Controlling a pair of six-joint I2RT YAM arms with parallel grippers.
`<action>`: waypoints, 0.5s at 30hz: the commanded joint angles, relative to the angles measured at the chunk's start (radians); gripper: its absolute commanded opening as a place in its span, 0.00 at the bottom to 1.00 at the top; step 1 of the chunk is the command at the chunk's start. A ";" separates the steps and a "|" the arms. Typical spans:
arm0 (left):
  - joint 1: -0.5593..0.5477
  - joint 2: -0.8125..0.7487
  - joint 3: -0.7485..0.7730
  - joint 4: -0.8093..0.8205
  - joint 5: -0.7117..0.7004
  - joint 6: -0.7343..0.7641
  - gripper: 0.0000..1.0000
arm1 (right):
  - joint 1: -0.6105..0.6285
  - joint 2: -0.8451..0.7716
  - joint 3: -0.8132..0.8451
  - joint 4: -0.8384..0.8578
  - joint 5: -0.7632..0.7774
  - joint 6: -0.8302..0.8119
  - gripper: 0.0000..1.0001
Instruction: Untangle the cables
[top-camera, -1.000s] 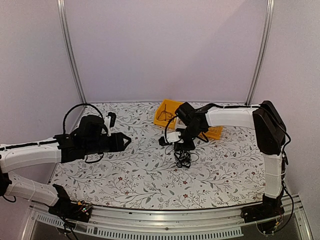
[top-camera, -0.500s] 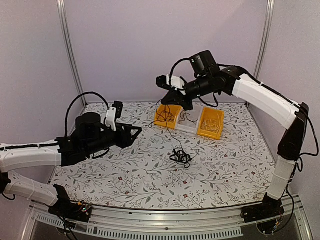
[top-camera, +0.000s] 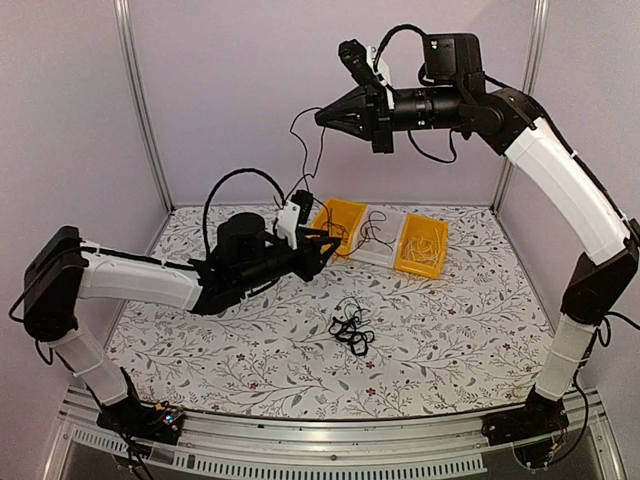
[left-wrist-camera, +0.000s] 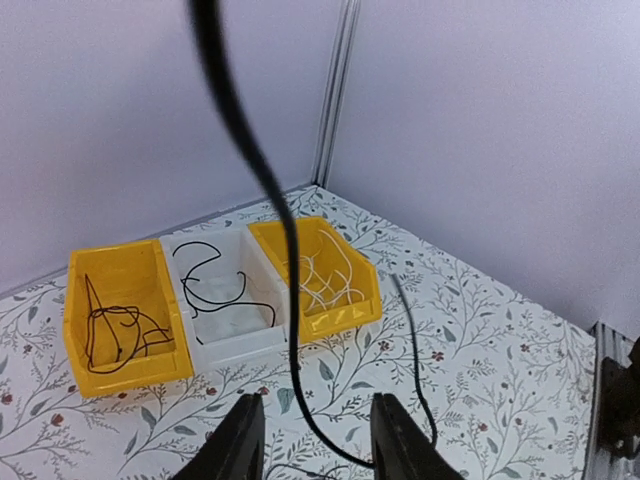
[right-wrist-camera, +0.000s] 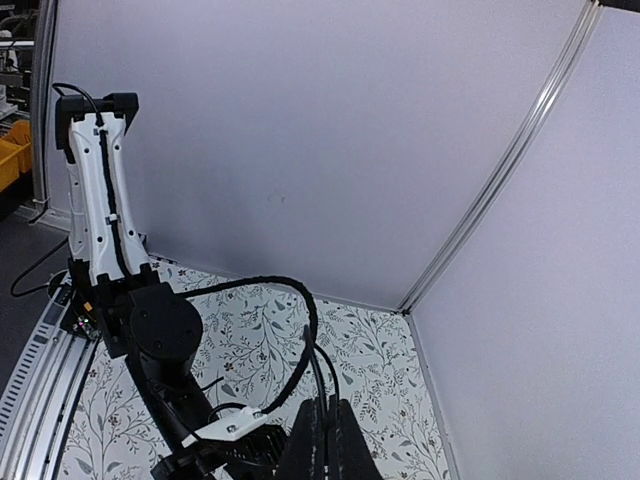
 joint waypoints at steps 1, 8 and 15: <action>-0.008 0.144 0.039 0.106 -0.029 0.031 0.33 | 0.015 -0.009 0.019 0.068 -0.004 0.062 0.00; -0.008 0.166 -0.111 0.090 -0.048 -0.032 0.44 | 0.013 -0.045 0.019 0.146 0.116 0.091 0.00; -0.048 -0.038 -0.301 0.002 -0.119 -0.044 0.54 | -0.090 -0.044 -0.083 0.160 0.186 0.071 0.00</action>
